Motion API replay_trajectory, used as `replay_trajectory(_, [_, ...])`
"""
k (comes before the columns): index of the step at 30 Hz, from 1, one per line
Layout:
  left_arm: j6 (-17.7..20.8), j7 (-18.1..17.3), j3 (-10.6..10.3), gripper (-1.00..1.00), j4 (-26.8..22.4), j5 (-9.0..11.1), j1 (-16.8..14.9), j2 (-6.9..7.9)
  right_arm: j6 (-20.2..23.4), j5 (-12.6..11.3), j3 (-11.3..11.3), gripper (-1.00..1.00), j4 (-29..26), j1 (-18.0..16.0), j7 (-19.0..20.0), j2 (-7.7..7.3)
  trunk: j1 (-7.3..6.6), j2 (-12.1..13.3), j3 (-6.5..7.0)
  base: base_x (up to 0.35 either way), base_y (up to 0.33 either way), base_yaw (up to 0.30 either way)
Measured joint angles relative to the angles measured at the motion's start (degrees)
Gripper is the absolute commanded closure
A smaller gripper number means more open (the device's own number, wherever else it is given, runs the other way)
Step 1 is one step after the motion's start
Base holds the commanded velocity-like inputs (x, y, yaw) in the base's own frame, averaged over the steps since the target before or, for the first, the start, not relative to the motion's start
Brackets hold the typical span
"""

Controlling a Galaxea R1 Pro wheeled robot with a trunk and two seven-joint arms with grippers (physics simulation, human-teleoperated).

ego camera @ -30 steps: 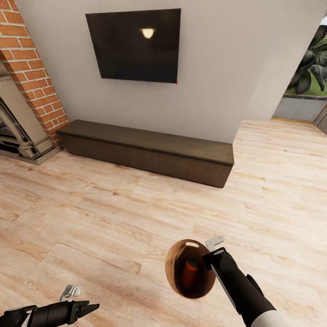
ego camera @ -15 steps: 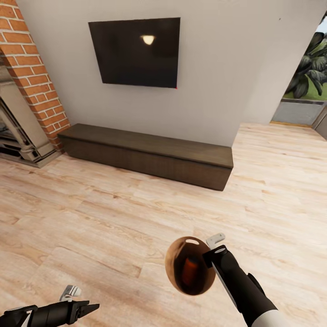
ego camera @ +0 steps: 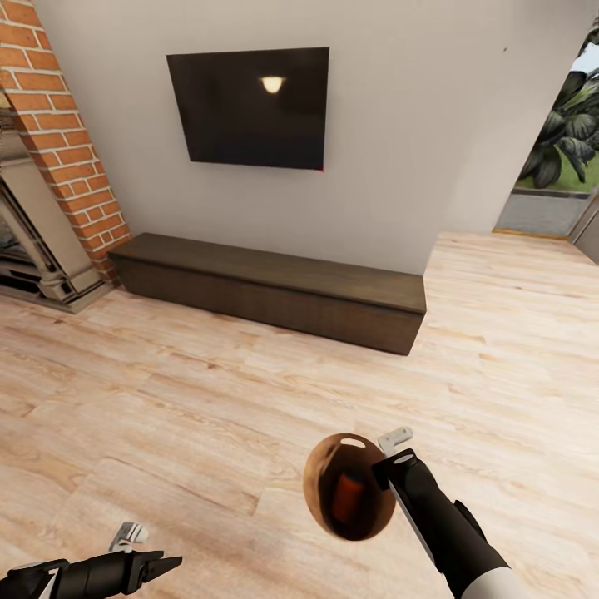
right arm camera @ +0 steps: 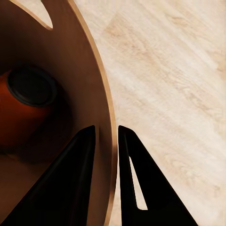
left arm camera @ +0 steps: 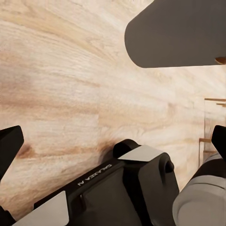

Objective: Put the three can of soda from the living room inside the tash can in the kitchen.

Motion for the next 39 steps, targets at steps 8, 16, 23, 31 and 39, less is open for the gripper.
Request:
replay_trajectory(8, [-0.01,0.00,-0.01,-1.00,0.00,0.00,0.00,-0.01,-0.01,-0.04,0.00,1.00,0.00,0.00,0.00,0.04,0.00,0.00,0.75,0.000,0.000,0.000])
replay_trajectory(16, [-0.02,0.00,-0.01,-1.00,0.00,0.00,0.00,-0.03,-0.01,-0.09,0.00,1.00,0.00,0.00,0.01,0.03,0.00,0.00,1.50,0.000,0.000,0.000])
replay_trajectory(23, [0.00,0.00,-0.01,-1.00,0.00,0.00,0.00,0.00,-0.01,-0.10,0.00,1.00,0.00,0.00,0.01,0.04,0.00,0.00,2.16,0.000,0.000,0.000])
replay_trajectory(31, [-0.02,0.00,-0.01,-1.00,-0.04,0.00,0.00,-0.03,-0.01,-0.11,0.00,1.00,0.00,0.01,0.00,0.05,0.00,0.00,2.91,0.000,0.000,0.000])
replay_trajectory(39, [-0.02,0.00,-0.01,-1.00,-0.02,0.00,0.01,-0.02,-0.01,-0.17,0.00,1.00,0.00,0.00,0.01,0.05,0.00,0.00,3.67,0.000,0.000,0.000])
